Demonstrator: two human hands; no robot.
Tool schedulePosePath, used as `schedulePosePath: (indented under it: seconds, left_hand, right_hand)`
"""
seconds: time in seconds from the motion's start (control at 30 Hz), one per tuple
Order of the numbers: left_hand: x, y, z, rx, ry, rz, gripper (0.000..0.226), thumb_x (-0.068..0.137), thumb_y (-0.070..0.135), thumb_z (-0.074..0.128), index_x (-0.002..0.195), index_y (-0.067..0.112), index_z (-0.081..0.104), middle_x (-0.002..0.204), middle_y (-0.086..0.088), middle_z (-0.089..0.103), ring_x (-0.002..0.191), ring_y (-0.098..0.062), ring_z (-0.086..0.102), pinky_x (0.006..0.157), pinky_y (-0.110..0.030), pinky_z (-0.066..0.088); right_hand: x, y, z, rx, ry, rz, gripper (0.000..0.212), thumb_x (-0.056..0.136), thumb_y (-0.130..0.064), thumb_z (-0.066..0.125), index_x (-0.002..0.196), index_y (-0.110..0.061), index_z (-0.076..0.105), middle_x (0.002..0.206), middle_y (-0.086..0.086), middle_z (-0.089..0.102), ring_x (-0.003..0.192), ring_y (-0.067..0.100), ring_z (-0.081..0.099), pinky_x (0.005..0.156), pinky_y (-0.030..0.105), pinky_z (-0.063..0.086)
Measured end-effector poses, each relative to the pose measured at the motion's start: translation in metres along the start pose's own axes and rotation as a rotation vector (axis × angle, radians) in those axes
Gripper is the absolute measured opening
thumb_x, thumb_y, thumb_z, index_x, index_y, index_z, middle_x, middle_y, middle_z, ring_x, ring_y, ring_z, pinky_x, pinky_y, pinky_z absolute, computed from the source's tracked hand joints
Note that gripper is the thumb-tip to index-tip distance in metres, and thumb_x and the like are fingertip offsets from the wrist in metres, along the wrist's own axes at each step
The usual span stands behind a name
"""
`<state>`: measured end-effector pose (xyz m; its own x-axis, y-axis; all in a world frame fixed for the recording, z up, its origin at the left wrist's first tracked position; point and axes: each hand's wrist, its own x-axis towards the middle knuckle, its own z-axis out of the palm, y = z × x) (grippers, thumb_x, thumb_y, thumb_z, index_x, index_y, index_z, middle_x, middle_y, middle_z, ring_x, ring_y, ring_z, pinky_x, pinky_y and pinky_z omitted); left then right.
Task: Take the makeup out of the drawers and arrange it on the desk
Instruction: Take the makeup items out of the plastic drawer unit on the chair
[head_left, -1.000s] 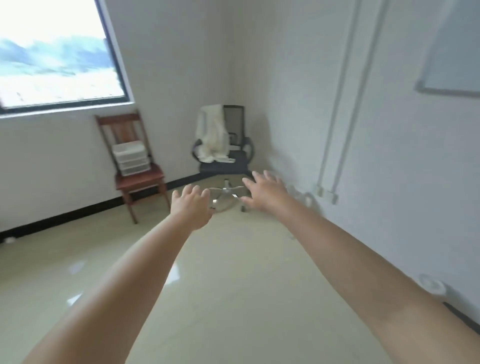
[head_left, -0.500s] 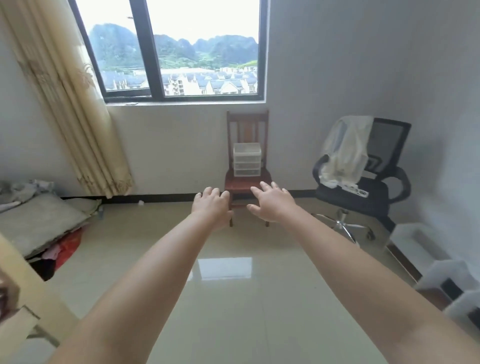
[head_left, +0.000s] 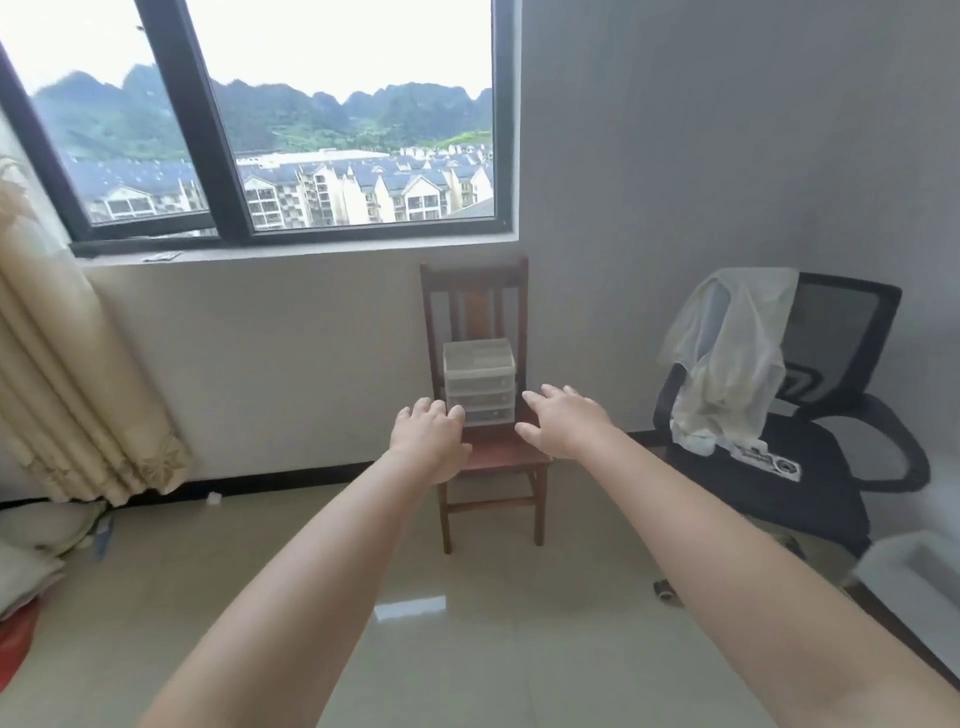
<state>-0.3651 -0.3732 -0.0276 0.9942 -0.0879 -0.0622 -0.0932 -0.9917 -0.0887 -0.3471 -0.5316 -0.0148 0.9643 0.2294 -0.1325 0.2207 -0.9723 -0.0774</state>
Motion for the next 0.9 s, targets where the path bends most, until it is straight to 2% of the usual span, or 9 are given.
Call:
schedulePosePath:
  seconds: [0.23, 0.47, 0.6, 0.73, 0.9]
  left_hand:
    - [0.207, -0.023, 0.005, -0.007, -0.024, -0.02, 0.046, 0.095, 0.036, 0.039, 0.134, 0.011, 0.034, 0.141, -0.009, 0.037, 0.135, -0.027, 0.027, 0.11, -0.038, 0.026]
    - [0.372, -0.067, 0.033, 0.009, -0.031, -0.024, 0.044, 0.095, 0.036, 0.039, 0.13, 0.01, 0.038, 0.137, -0.009, 0.041, 0.133, -0.026, 0.03, 0.106, -0.037, 0.028]
    - [0.469, -0.097, 0.076, -0.018, -0.091, -0.002, 0.043, 0.095, 0.035, 0.038, 0.13, 0.01, 0.038, 0.138, -0.009, 0.041, 0.132, -0.027, 0.03, 0.105, -0.037, 0.029]
    - [0.559, -0.126, 0.127, -0.035, -0.164, 0.047, 0.043, 0.096, 0.034, 0.037, 0.131, 0.01, 0.037, 0.138, -0.009, 0.04, 0.133, -0.027, 0.029, 0.106, -0.036, 0.029]
    - [0.648, -0.146, 0.196, -0.081, -0.204, 0.087, 0.044, 0.094, 0.034, 0.04, 0.131, 0.01, 0.037, 0.139, -0.008, 0.039, 0.134, -0.025, 0.028, 0.107, -0.035, 0.028]
  right_hand:
    - [0.209, 0.051, -0.018, 0.003, -0.039, -0.016, 0.054, 0.096, -0.043, 0.031, 0.143, -0.019, 0.023, 0.153, 0.007, 0.02, 0.142, 0.03, 0.014, 0.114, 0.043, 0.022]
    - [0.382, 0.061, -0.01, -0.034, -0.078, -0.073, 0.052, 0.097, -0.041, 0.031, 0.142, -0.017, 0.025, 0.15, 0.008, 0.027, 0.141, 0.03, 0.016, 0.113, 0.043, 0.024]
    - [0.486, 0.065, 0.029, -0.025, -0.132, -0.049, 0.051, 0.096, -0.04, 0.031, 0.141, -0.016, 0.028, 0.148, 0.007, 0.031, 0.141, 0.03, 0.015, 0.113, 0.042, 0.023]
    - [0.576, 0.067, 0.082, 0.071, -0.222, 0.011, 0.048, 0.096, -0.038, 0.033, 0.136, -0.013, 0.035, 0.143, 0.007, 0.039, 0.137, 0.029, 0.025, 0.109, 0.04, 0.028]
    - [0.655, 0.076, 0.162, 0.365, -0.399, 0.153, 0.047, 0.096, -0.032, 0.038, 0.135, -0.007, 0.039, 0.14, 0.009, 0.044, 0.131, 0.024, 0.038, 0.105, 0.034, 0.035]
